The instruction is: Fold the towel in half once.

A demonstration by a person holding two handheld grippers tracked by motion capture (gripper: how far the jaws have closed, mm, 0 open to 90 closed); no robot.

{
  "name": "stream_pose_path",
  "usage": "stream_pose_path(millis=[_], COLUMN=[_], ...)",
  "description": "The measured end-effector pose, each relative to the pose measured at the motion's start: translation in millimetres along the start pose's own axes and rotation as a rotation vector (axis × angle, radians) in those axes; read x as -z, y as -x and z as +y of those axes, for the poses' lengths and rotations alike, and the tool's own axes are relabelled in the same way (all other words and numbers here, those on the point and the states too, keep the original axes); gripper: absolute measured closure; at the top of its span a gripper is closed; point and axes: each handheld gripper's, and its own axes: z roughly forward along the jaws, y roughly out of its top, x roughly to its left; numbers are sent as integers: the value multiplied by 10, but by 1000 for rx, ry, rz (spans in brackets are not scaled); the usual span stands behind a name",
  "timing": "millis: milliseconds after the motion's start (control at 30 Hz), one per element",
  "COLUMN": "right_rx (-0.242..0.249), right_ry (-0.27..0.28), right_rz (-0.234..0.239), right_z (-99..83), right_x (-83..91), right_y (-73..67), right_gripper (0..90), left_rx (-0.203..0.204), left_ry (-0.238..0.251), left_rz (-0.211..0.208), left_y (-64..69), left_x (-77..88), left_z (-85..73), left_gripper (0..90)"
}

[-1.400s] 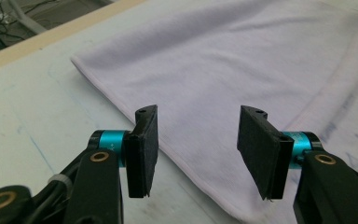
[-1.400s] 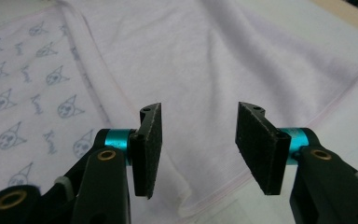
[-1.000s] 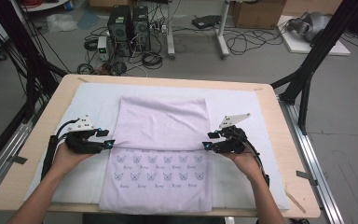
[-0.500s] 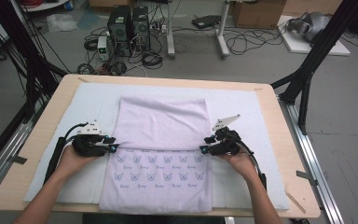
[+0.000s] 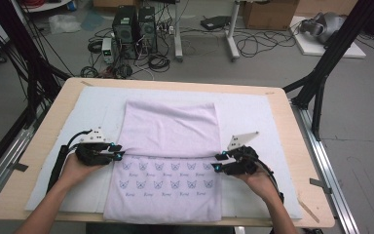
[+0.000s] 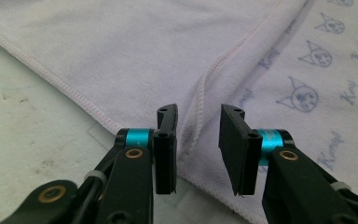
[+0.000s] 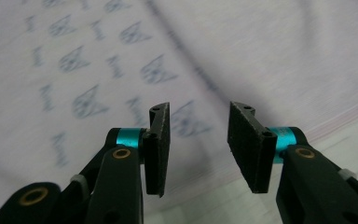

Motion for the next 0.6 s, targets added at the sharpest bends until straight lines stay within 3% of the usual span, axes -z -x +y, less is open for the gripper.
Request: stream_pose_path(millis=[133, 233, 333, 400, 600], right_rx=[27, 52, 67, 62, 114], right_ry=[7, -27, -44, -53, -77], right_rz=[37, 63, 62, 92, 93], right_z=[-176, -274, -335, -321, -109], right_x=[45, 10, -41, -44, -134], right_y=[-229, -353, -400, -383, -432], right_gripper=[593, 610, 720, 893, 898], left_rx=[-1, -9, -4, -1, 1], left_ry=[-1, -5, -6, -4, 3], left_rz=[1, 0, 2, 1, -1], left_y=[17, 18, 17, 19, 13], left_x=[1, 4, -1, -3, 20], left_z=[4, 7, 6, 6, 10], left_gripper=[651, 644, 643, 643, 645])
